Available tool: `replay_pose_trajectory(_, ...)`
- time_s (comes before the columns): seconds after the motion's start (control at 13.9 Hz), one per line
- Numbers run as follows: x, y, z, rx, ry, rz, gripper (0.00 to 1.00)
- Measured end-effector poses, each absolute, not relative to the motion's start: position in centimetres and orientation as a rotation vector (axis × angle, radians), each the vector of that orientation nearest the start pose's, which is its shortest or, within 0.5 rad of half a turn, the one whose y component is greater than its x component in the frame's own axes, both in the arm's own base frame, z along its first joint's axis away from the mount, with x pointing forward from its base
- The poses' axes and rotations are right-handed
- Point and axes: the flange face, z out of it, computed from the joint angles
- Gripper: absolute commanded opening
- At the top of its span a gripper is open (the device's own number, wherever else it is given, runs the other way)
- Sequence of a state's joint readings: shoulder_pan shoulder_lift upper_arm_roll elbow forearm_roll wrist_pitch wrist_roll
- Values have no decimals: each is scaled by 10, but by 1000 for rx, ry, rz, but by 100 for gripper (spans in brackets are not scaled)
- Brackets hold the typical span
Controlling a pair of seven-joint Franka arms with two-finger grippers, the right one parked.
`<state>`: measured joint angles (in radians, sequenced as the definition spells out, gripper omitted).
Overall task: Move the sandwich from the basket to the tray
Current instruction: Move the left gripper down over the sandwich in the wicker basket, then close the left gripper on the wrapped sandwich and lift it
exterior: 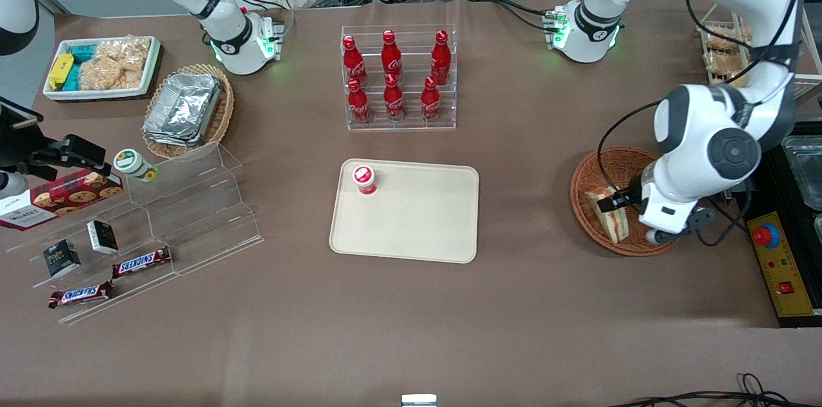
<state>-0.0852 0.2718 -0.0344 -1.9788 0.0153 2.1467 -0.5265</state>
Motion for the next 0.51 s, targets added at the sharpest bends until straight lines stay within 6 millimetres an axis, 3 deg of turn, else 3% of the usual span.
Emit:
replay_pose_trajectory(0.29,568,-66,271,-3039,-577,93,100)
replay_pose_trajectory(0.36,563,-65,259,-3041,-573,87,93)
replay_pose_trajectory(0.51,558,-65,245,-3040,-567,94,65)
